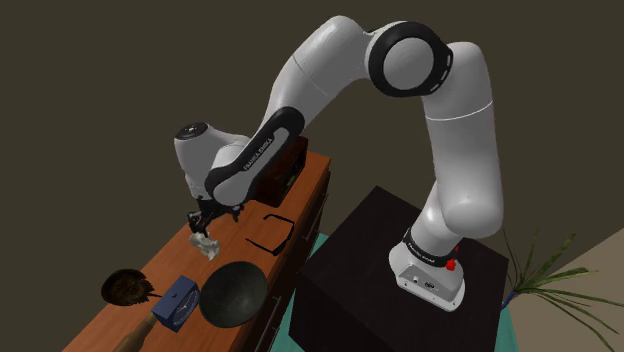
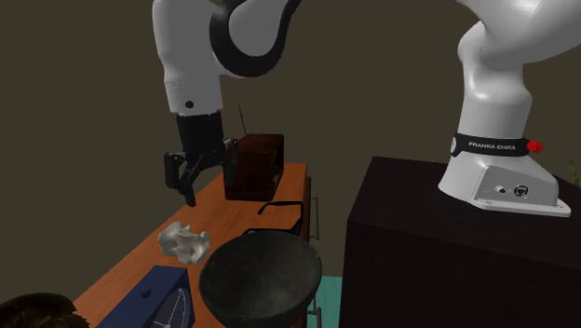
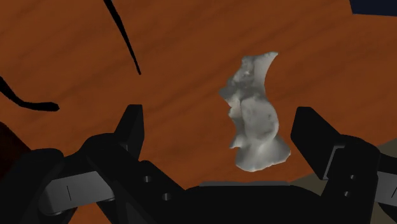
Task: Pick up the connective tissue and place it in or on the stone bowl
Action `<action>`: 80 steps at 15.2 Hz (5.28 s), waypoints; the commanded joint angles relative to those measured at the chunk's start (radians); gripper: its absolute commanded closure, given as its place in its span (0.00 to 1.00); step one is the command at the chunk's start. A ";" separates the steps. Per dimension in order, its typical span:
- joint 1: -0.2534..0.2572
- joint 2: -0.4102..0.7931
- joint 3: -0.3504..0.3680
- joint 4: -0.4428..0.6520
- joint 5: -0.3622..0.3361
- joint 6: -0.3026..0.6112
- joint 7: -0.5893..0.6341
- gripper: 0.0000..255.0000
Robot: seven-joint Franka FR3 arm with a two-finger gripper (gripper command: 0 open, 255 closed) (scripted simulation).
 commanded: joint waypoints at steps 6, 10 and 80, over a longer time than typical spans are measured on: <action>0.095 0.252 -0.064 0.277 -0.053 -0.030 0.069 0.00; 0.101 0.293 -0.075 0.289 -0.062 0.000 0.074 0.00; 0.165 -0.298 0.124 -0.261 0.085 -0.040 0.280 1.00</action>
